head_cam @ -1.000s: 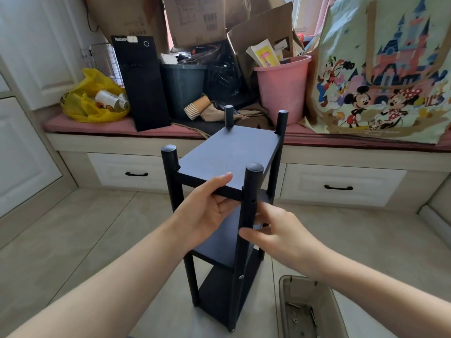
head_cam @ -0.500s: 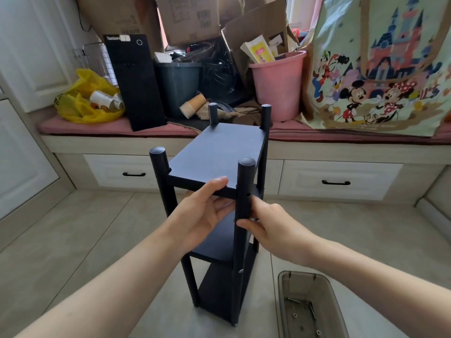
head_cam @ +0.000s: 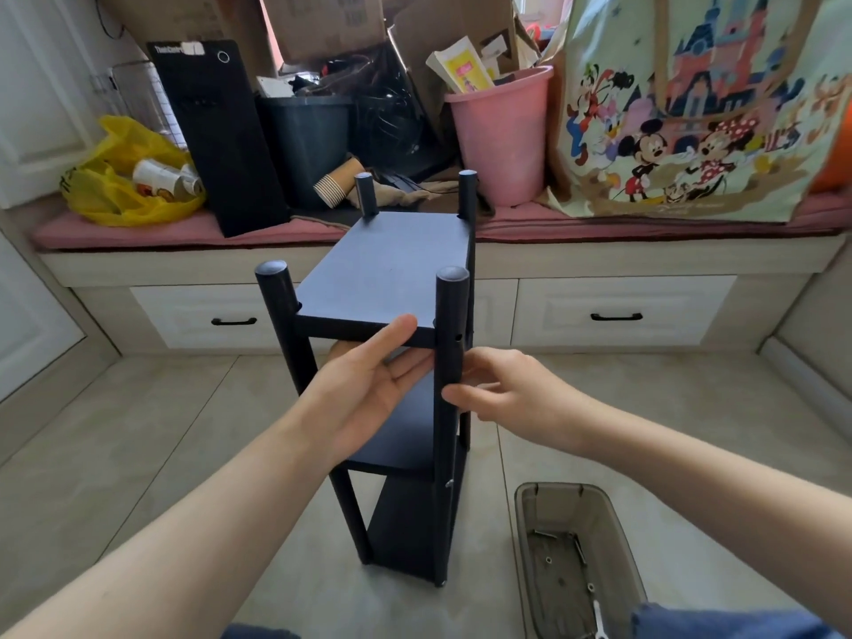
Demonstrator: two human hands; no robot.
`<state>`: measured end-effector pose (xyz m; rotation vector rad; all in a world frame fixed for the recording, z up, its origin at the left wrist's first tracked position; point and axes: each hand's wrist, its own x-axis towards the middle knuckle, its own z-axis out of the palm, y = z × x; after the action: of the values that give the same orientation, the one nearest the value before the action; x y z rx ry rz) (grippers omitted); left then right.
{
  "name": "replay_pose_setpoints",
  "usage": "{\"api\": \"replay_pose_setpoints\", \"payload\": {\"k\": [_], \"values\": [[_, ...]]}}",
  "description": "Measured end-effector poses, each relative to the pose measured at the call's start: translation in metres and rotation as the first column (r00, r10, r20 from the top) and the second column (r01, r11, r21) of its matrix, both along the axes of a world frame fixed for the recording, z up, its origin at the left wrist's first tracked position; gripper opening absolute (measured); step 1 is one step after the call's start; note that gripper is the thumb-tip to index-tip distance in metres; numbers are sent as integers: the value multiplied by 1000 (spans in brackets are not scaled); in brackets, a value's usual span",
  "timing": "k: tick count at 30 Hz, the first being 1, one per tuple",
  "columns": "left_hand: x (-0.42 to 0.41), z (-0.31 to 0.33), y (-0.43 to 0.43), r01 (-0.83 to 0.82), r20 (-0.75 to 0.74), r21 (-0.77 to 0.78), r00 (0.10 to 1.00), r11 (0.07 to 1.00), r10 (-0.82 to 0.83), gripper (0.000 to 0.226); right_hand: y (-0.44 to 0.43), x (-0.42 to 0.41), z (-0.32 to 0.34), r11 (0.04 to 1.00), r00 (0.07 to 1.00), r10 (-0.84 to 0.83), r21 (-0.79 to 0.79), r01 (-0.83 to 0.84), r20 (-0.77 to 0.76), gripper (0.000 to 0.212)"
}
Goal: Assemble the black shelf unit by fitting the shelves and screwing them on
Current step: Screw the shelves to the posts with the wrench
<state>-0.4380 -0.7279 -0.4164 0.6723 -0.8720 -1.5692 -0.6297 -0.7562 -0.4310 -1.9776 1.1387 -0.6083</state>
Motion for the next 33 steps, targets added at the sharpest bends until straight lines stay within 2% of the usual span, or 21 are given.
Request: {"api": "replay_pose_setpoints", "payload": {"k": [2, 5, 8, 11, 16, 19, 22, 26, 29, 33], "values": [[-3, -1, 1, -2, 14, 2, 1000, 1000, 1, 34, -4, -8, -1, 994, 998, 27, 103, -22, -49, 24], [-5, -1, 1, -10, 5, 4, 1000, 1000, 10, 24, -9, -22, -18, 955, 970, 91, 296, -20, -227, 24], [-3, -1, 0, -12, -2, 5, 1000, 1000, 12, 31, -14, -32, -54, 897, 863, 191, 439, 40, -468, 35], [-4, -2, -1, -21, -6, 12, 1000, 1000, 21, 38, -23, -37, -100, 842, 785, 208, 515, 160, -583, 38], [-1, -4, -1, -5, -1, -9, 1000, 1000, 5, 33, -25, -32, -178, 777, 814, 79, 547, 312, -576, 40], [0, -3, -2, -3, 26, -13, 1000, 1000, 3, 35, -12, -31, -227, 807, 731, -18, 421, 414, -683, 59], [1, -2, -3, 4, 39, -13, 999, 1000, -3, 35, 3, -37, -260, 730, 719, -97, 442, 522, -688, 72], [1, -2, -2, 7, 31, -16, 1000, 1000, -6, 28, 8, -34, -275, 649, 787, -117, 554, 522, -605, 59], [0, -3, -2, -2, 41, -21, 999, 1000, 3, 19, 11, -21, -280, 691, 752, -91, 503, 520, -653, 42], [-2, -5, -2, -29, 59, -25, 998, 999, 30, 17, 15, -2, -289, 739, 771, -85, 479, 474, -631, 40]]}}
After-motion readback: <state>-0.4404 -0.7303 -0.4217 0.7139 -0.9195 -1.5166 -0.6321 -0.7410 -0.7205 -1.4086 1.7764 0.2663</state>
